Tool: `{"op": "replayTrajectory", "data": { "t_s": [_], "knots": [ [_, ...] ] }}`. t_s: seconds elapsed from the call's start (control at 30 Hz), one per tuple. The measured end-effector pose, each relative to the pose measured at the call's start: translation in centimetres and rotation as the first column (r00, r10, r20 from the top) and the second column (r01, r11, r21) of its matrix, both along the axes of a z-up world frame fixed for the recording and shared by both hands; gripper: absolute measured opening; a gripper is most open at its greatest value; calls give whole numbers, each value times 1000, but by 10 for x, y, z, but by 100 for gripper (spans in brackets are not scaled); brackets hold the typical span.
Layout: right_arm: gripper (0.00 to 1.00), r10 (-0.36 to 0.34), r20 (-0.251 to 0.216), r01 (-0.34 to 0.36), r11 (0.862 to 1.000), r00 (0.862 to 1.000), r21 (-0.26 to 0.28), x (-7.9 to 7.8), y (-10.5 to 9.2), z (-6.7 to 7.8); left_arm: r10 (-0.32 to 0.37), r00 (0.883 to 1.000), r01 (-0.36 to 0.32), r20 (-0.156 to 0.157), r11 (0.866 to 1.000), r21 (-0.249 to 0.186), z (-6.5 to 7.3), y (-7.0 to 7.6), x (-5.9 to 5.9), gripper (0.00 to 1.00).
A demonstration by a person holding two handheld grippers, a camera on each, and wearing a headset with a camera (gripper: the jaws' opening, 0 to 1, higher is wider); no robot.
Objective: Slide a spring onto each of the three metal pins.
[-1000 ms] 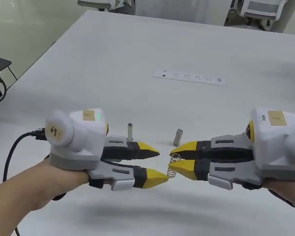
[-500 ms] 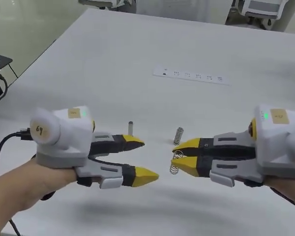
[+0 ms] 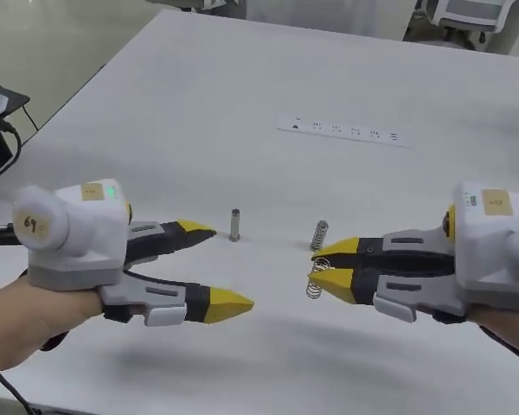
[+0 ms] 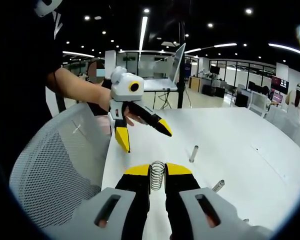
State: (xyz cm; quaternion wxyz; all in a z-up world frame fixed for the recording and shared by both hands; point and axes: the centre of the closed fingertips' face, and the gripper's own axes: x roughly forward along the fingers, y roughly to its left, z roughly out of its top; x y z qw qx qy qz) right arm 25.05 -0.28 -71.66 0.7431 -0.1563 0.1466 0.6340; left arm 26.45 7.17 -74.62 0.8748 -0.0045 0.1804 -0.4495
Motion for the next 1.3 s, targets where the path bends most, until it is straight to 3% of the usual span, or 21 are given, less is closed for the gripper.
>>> {"op": "replayTrajectory", "data": {
  "t_s": [0.23,0.8,1.3],
  "knots": [
    [8,0,0,0,1000,1000,-4,1,1,-2,50,999,-50,3,999,7,-1,15,2,82],
    [8,-6,-2,6,1000,1000,-14,11,3,-8,87,996,-87,3,996,10,0,31,1,89],
    [8,14,29,-14,1000,999,-3,33,30,2,133,991,-133,3,991,6,1,45,2,96]
  ]
}}
